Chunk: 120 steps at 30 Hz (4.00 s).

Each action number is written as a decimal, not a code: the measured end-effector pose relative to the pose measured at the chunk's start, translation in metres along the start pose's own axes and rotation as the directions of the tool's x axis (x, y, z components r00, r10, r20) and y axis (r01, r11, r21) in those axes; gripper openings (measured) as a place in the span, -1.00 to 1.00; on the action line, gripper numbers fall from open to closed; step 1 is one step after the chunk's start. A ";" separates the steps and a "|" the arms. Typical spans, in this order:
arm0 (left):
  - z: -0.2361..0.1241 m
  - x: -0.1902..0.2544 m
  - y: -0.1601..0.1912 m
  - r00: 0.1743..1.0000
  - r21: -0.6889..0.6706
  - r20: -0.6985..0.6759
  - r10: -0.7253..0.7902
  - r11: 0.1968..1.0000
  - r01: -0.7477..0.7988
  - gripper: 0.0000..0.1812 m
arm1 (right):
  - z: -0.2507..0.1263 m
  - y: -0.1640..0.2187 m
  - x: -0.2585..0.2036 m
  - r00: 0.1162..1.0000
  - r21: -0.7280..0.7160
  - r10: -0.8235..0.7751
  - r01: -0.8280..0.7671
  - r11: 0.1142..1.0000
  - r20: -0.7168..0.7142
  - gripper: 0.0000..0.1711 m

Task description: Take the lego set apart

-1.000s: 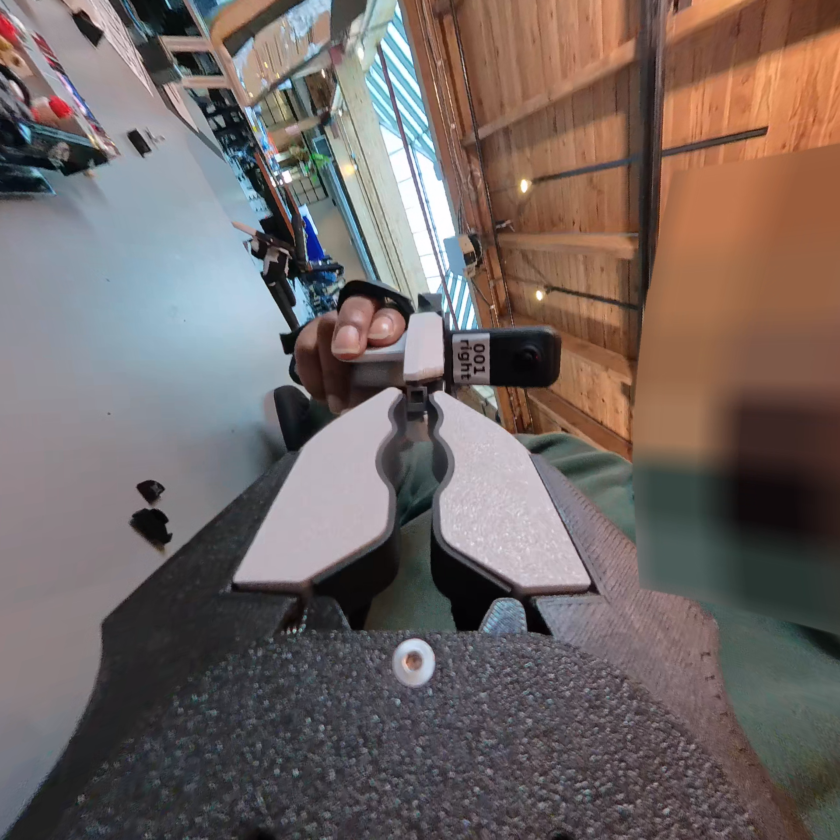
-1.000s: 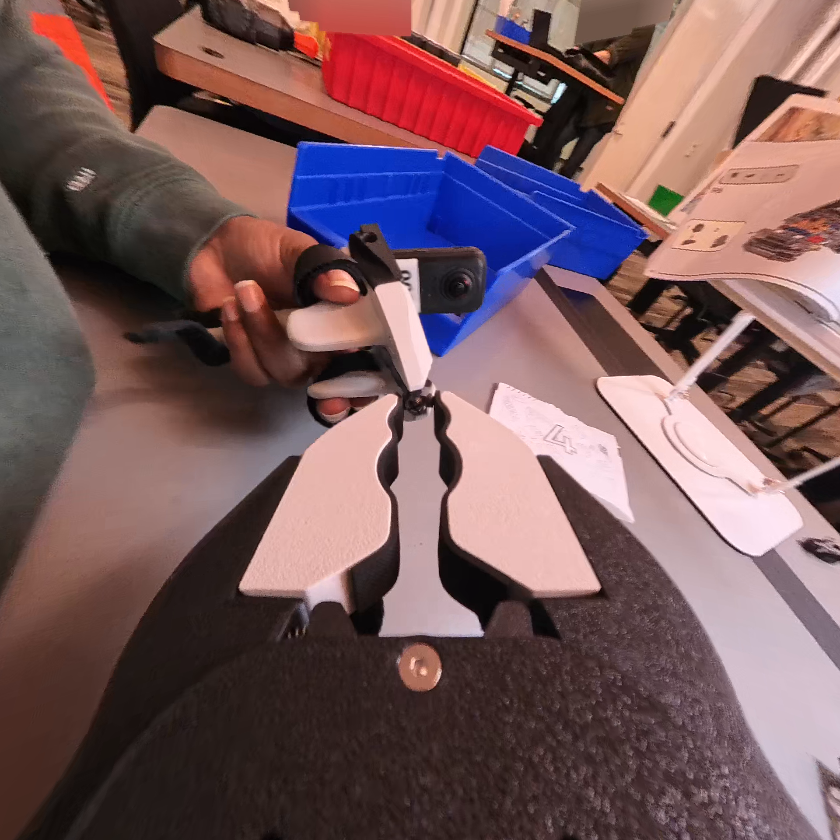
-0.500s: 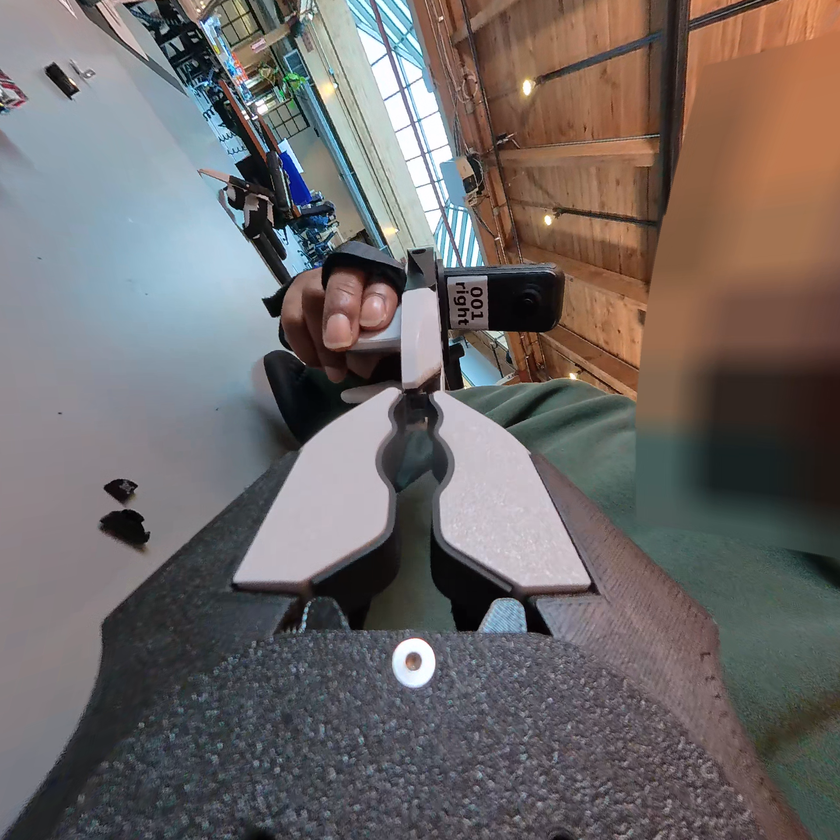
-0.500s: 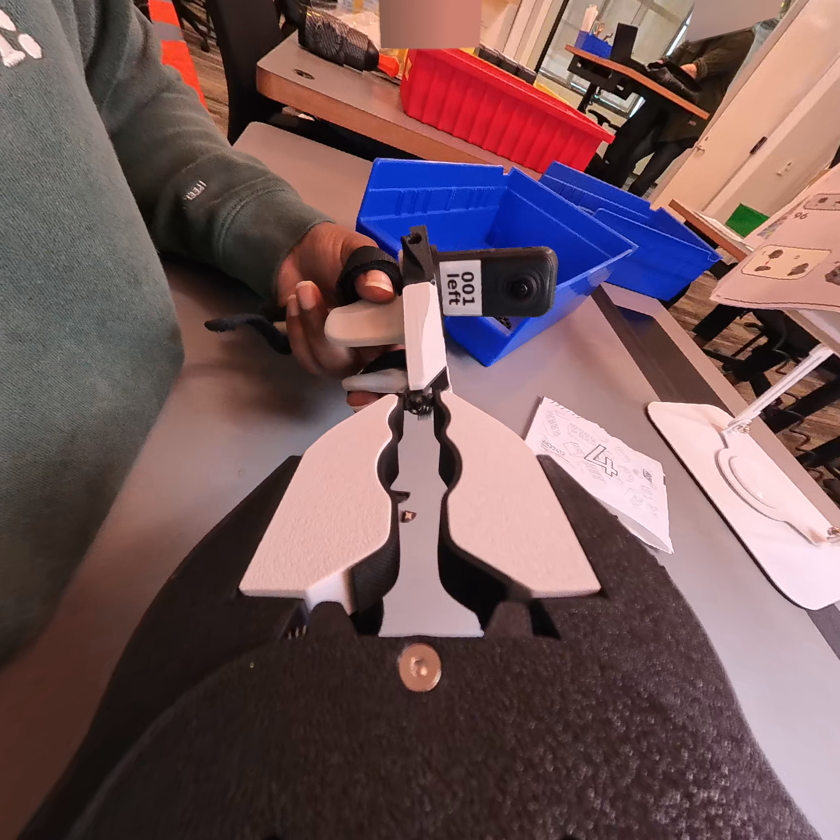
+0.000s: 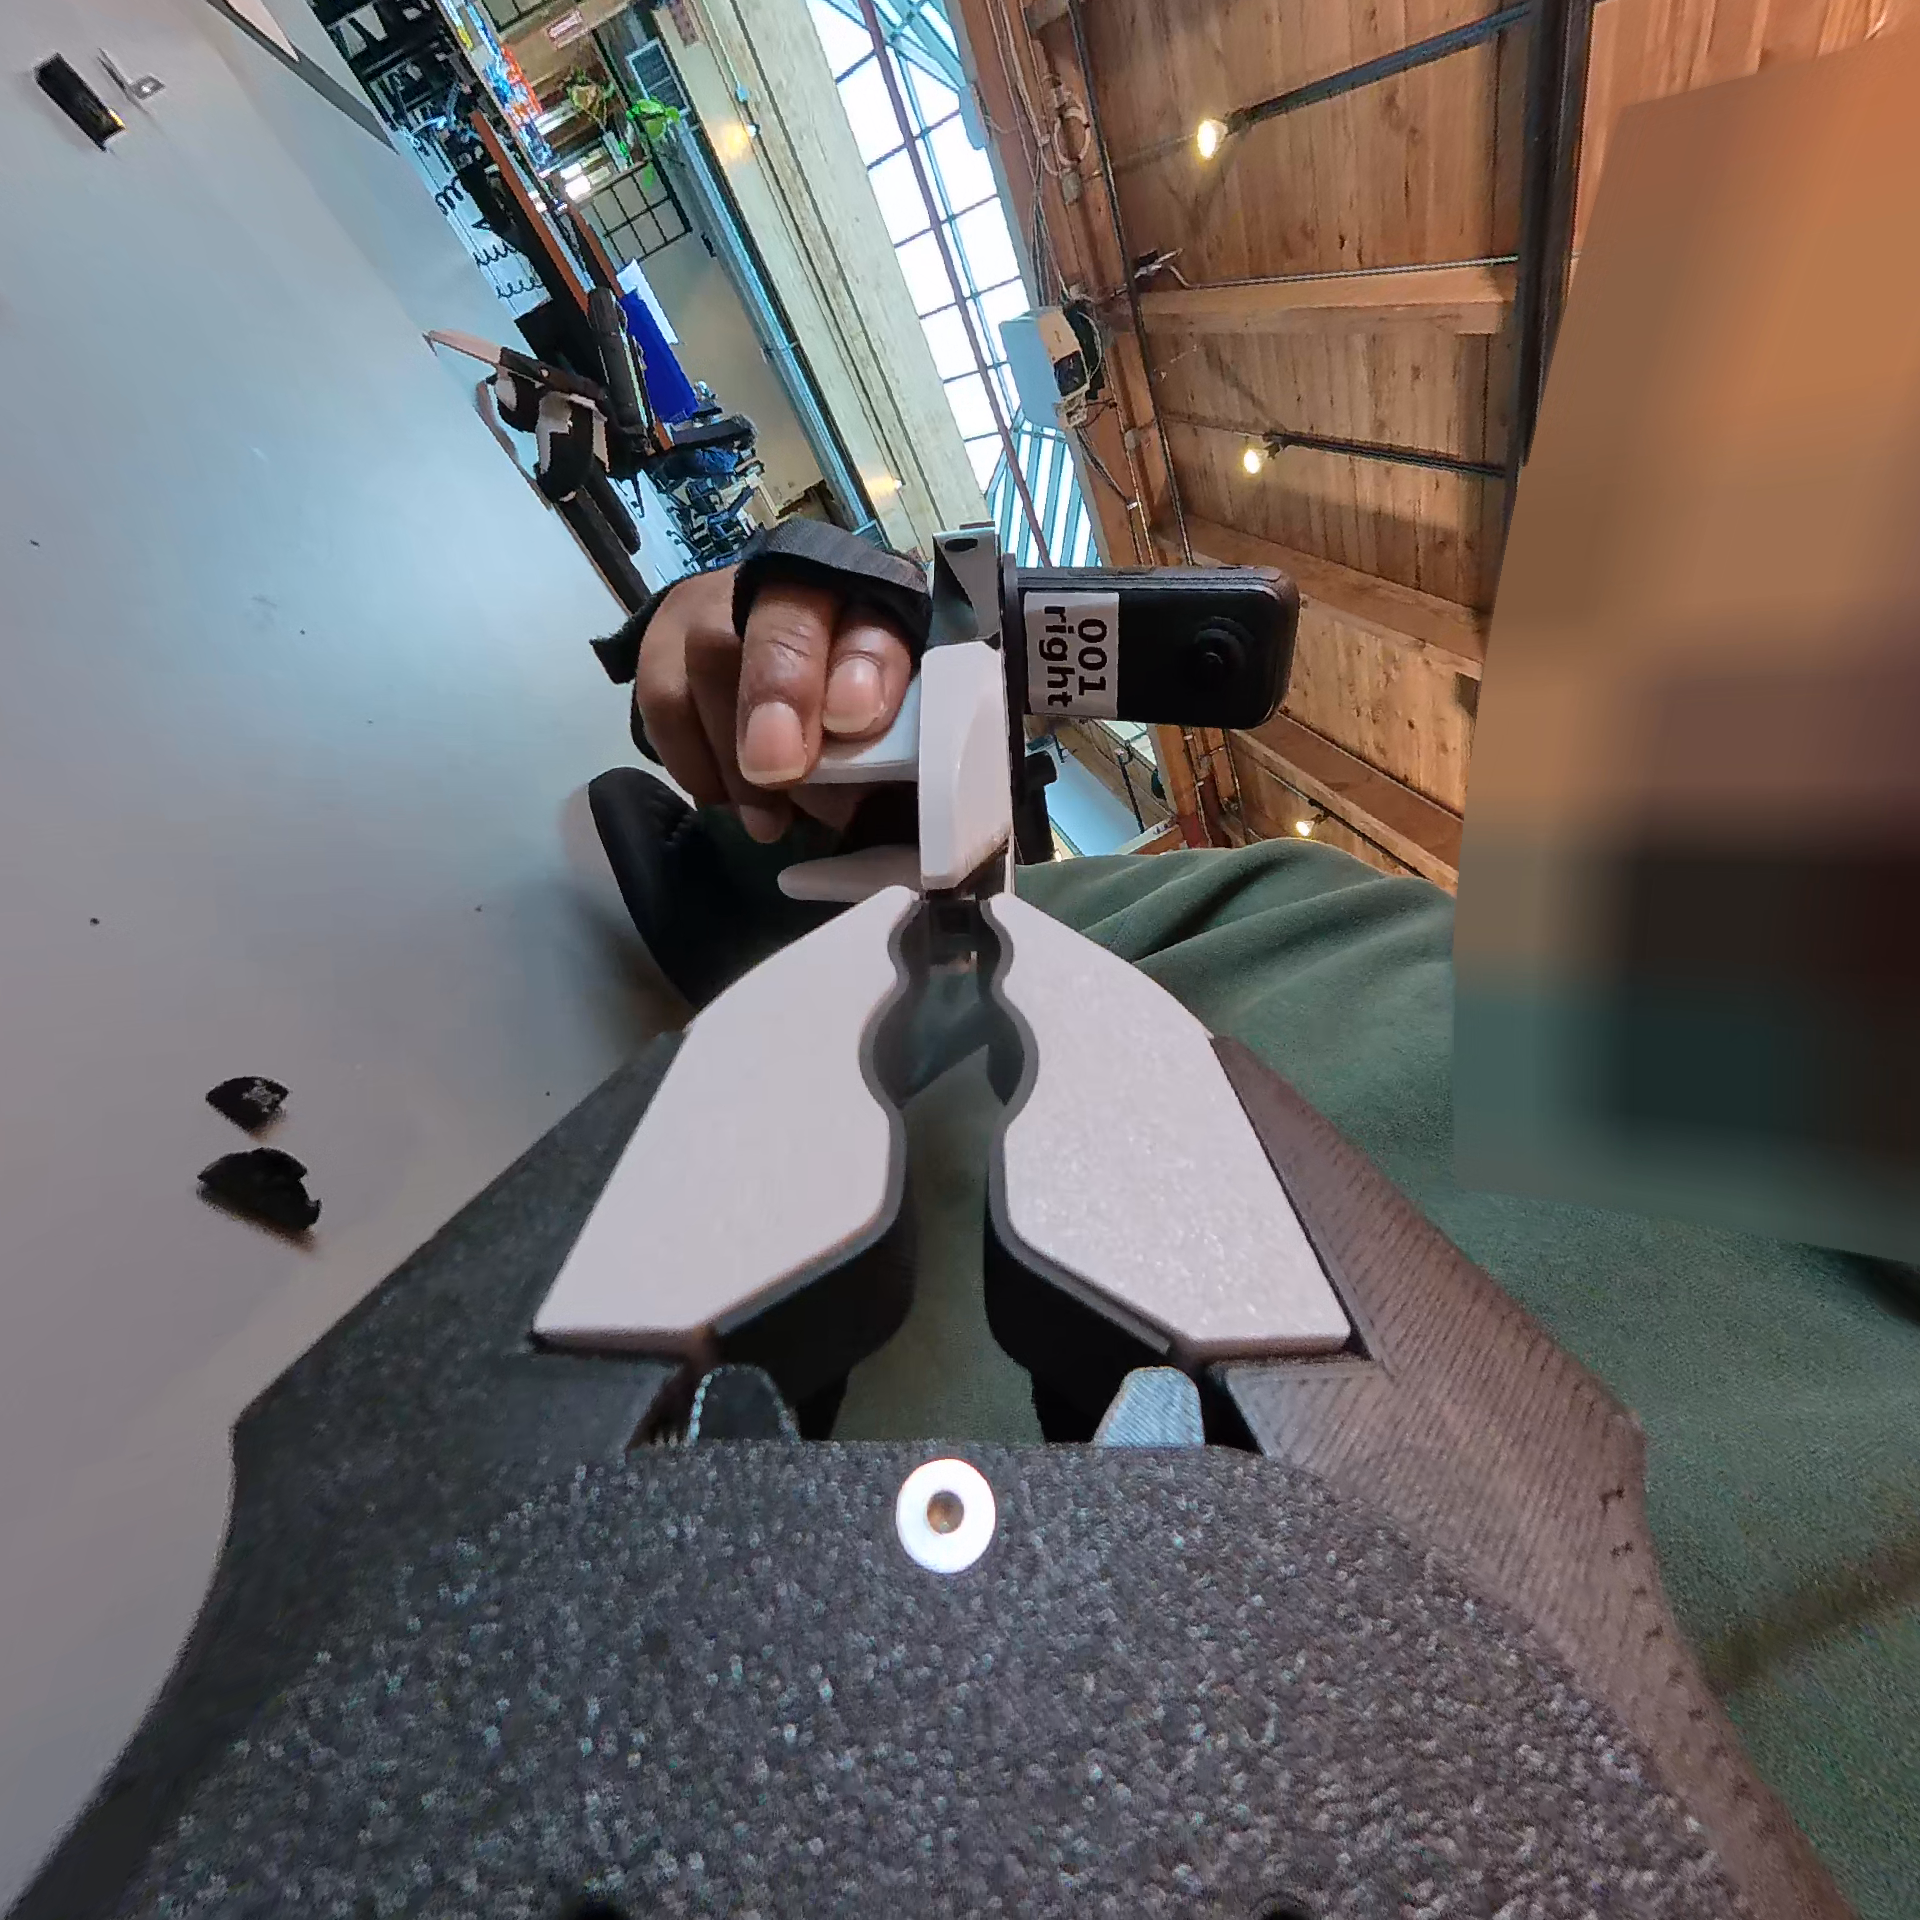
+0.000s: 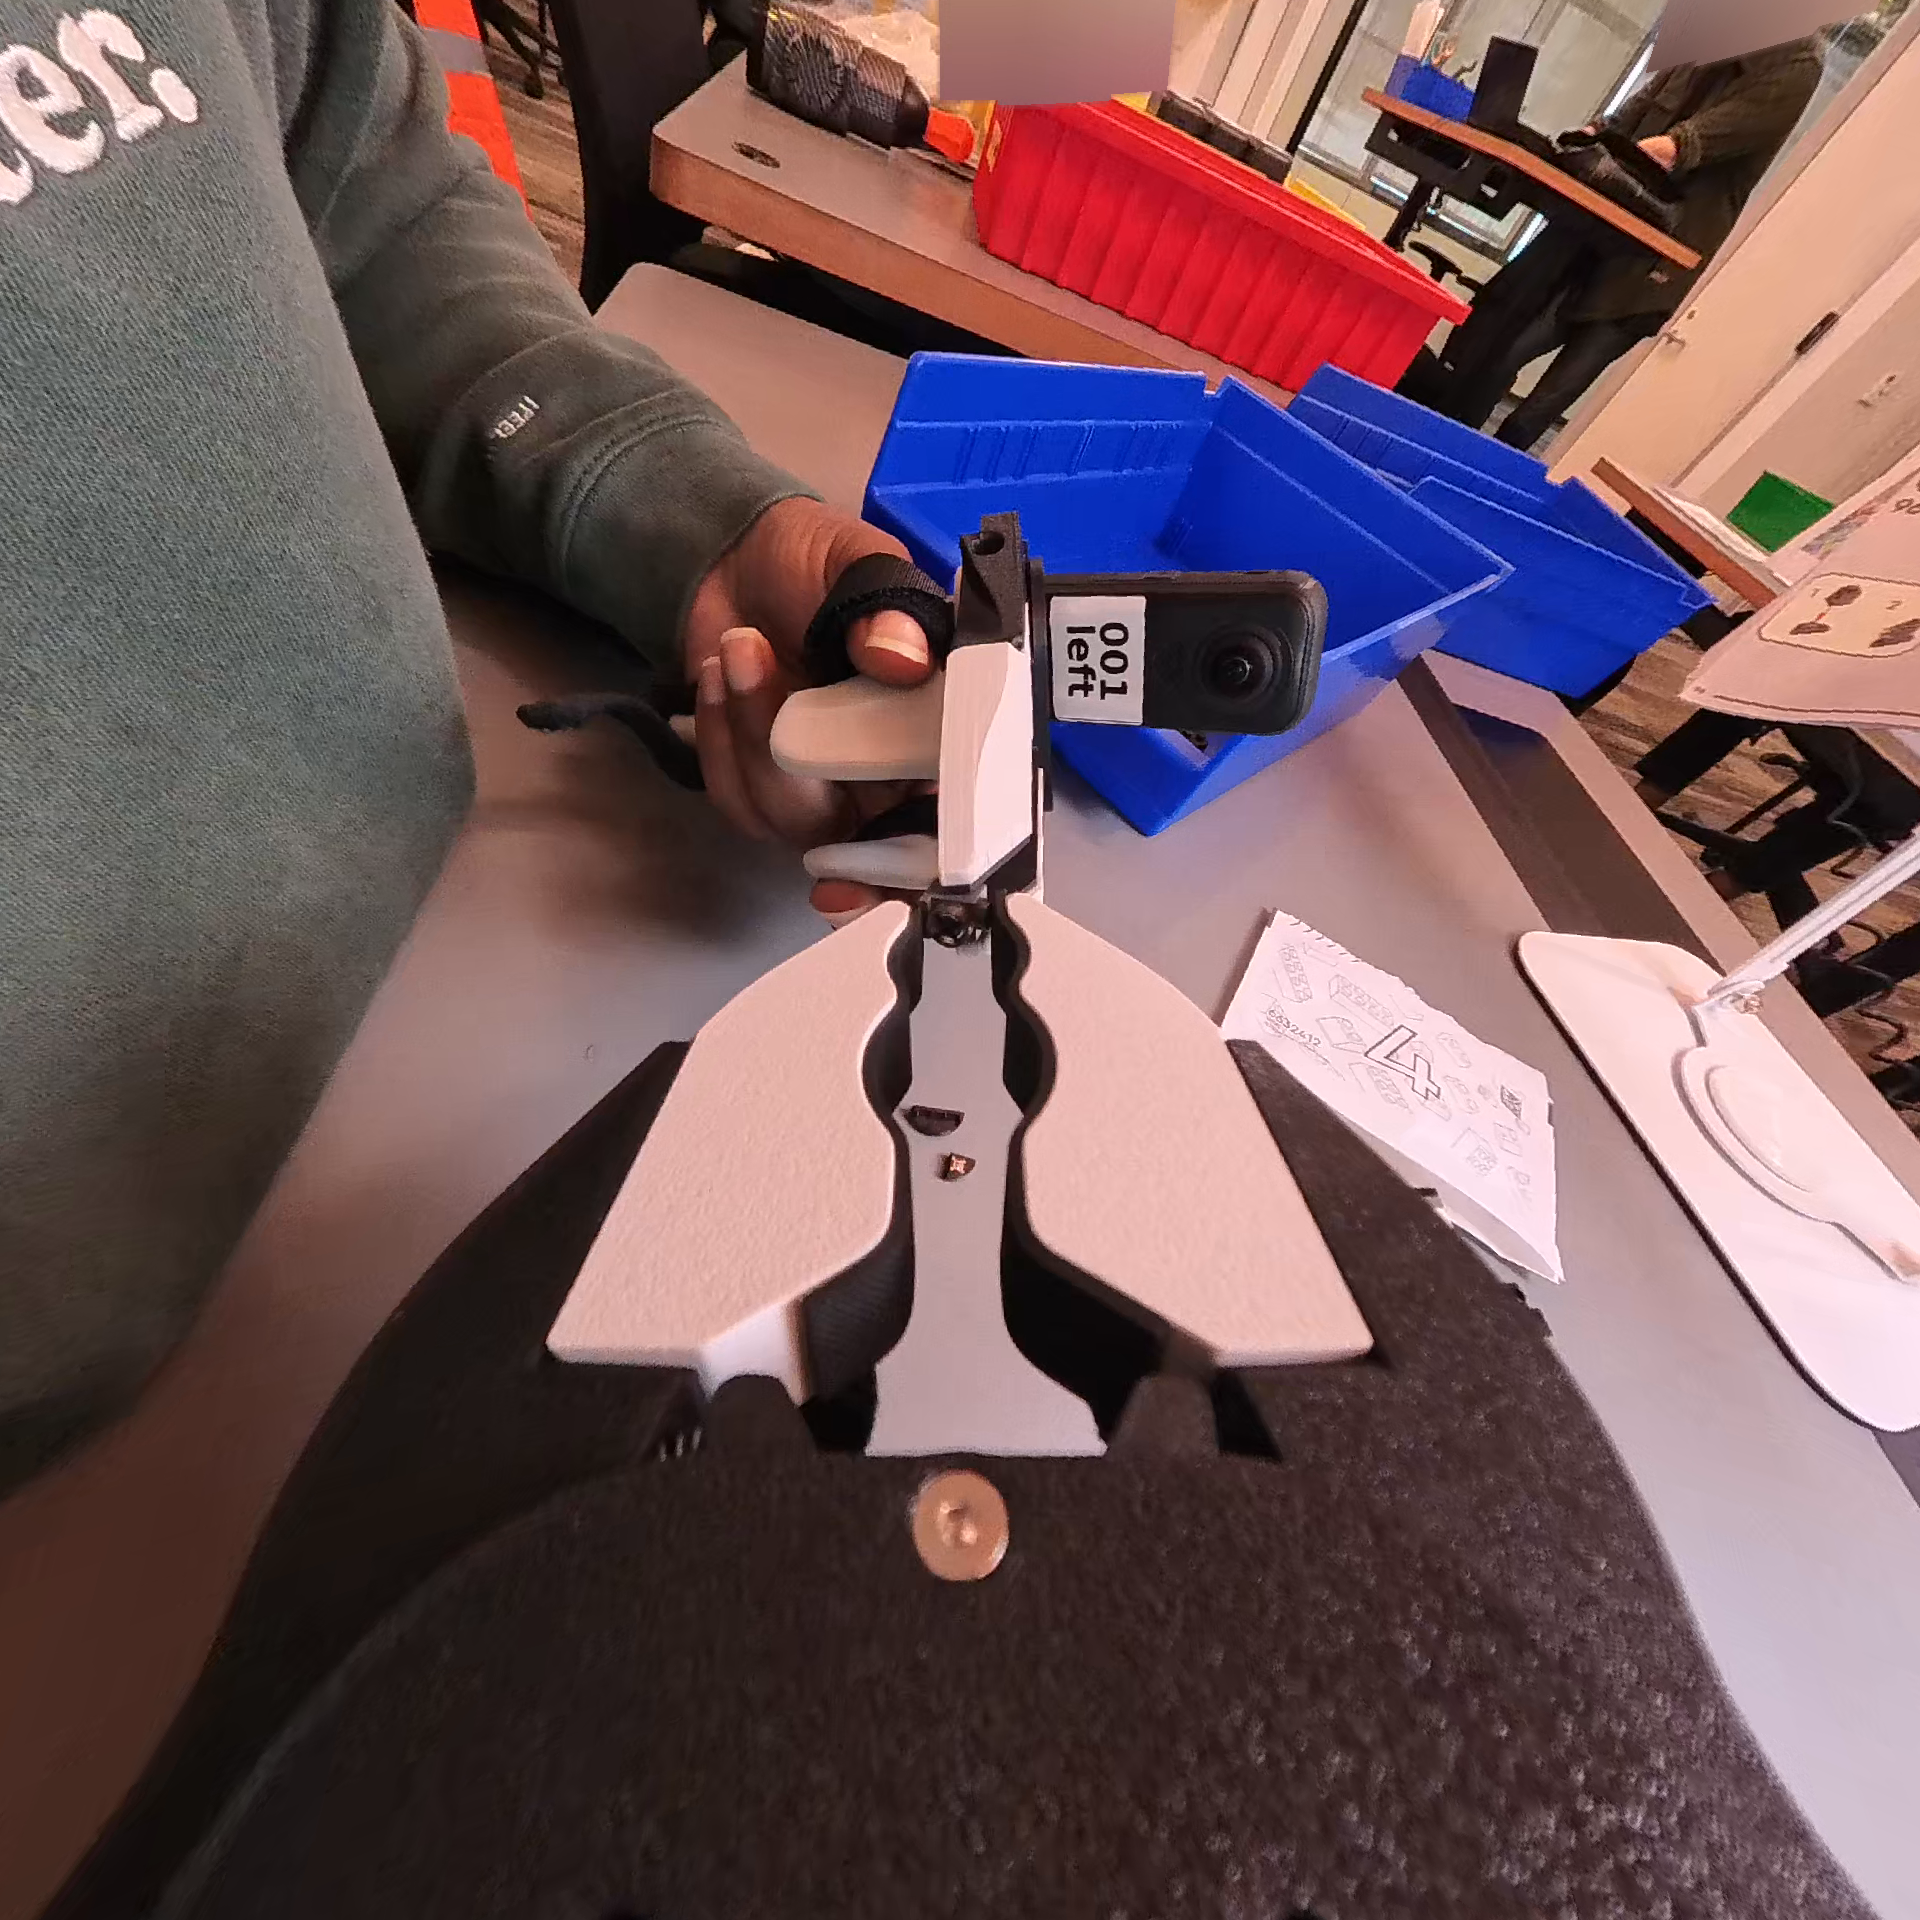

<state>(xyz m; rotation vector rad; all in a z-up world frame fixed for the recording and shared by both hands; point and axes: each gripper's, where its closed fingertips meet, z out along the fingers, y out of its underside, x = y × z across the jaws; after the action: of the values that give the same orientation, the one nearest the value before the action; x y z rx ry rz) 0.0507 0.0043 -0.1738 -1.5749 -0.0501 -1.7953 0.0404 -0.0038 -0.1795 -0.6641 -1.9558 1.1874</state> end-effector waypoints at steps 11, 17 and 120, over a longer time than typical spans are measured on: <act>-0.009 0.014 -0.022 0.910 0.067 0.151 0.387 0.914 -0.400 -0.91 | -0.007 -0.020 0.015 0.917 0.151 0.382 -0.396 0.906 0.110 -0.76; -0.008 0.021 -0.022 0.716 -0.032 0.265 0.646 0.748 -0.663 -0.91 | -0.002 -0.023 0.020 0.845 0.197 0.512 -0.534 0.822 0.157 -0.81; -0.240 -0.019 -0.079 -0.098 -0.360 0.932 0.348 0.865 -0.350 -0.76 | 0.031 0.087 0.001 0.936 -0.346 0.351 -0.341 0.874 -0.036 -0.74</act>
<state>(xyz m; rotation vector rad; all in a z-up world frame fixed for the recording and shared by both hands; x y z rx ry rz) -0.1949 -0.0433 -0.2163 -2.2643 -0.2740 0.1295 0.0189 0.0191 -0.2667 -1.2328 -2.1536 1.0608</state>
